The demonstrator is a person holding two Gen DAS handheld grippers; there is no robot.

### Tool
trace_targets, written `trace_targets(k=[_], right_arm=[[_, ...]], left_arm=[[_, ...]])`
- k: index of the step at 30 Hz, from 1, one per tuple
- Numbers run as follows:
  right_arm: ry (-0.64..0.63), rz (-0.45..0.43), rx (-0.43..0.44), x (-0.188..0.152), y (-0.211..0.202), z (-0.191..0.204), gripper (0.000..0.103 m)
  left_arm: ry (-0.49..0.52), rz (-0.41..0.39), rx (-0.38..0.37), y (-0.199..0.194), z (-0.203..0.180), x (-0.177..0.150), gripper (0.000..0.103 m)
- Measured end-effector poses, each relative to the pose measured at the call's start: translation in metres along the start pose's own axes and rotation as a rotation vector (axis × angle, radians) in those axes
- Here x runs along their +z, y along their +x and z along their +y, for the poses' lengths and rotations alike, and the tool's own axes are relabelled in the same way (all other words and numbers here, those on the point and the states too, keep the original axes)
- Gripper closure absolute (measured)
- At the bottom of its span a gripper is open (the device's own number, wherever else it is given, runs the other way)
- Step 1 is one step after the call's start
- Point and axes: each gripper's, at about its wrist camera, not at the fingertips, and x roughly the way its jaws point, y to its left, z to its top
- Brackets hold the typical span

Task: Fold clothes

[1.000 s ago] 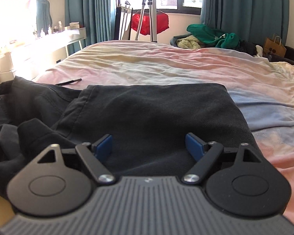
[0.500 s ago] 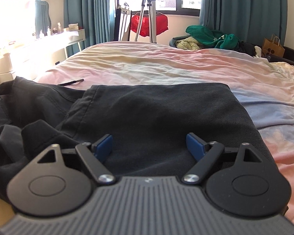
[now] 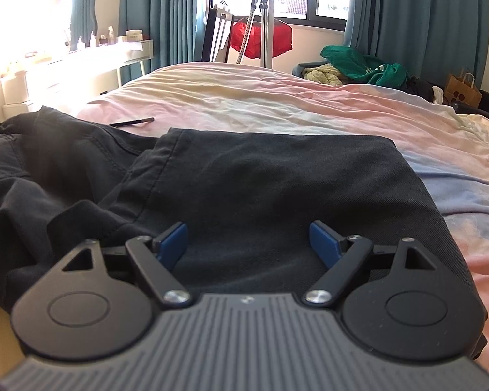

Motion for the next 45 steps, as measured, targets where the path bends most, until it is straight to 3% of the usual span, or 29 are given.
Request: trace_targets(k=[4, 7, 16, 21, 26, 31, 34, 37, 40, 45], right_arm=[[0.003, 0.003, 0.002, 0.000, 0.001, -0.001, 0.019], [0.005, 0.007, 0.004, 0.000, 0.001, -0.002, 0.019], [0.014, 0.070, 0.014, -0.001, -0.033, -0.015, 0.020], [0.018, 0.062, 0.020, -0.014, -0.019, -0.017, 0.018], [0.039, 0.053, 0.026, -0.018, -0.017, -0.018, 0.017], [0.043, 0.053, 0.039, -0.018, -0.017, -0.021, 0.017], [0.048, 0.044, 0.058, -0.021, -0.016, -0.026, 0.016], [0.115, 0.040, 0.097, -0.016, -0.020, -0.036, 0.016], [0.288, 0.032, 0.159, -0.009, -0.027, -0.063, 0.016], [0.570, 0.002, 0.118, 0.000, -0.047, -0.124, 0.016]], left_arm=[[-0.055, 0.017, -0.077, 0.002, 0.002, -0.004, 0.038], [-0.163, 0.122, -0.061, 0.021, 0.022, -0.006, 0.040], [-0.122, 0.080, -0.049, 0.028, 0.027, -0.003, 0.059], [0.008, 0.047, -0.042, 0.025, 0.009, -0.002, 0.072], [0.240, -0.033, -0.013, 0.020, -0.031, -0.006, 0.082], [0.426, -0.182, -0.008, 0.002, -0.081, -0.035, 0.086], [0.571, -0.279, -0.009, -0.005, -0.128, -0.062, 0.087], [0.698, -0.357, -0.057, -0.013, -0.178, -0.093, 0.088], [0.827, -0.433, -0.129, -0.022, -0.234, -0.143, 0.089], [0.941, -0.481, -0.242, -0.020, -0.302, -0.239, 0.090]])
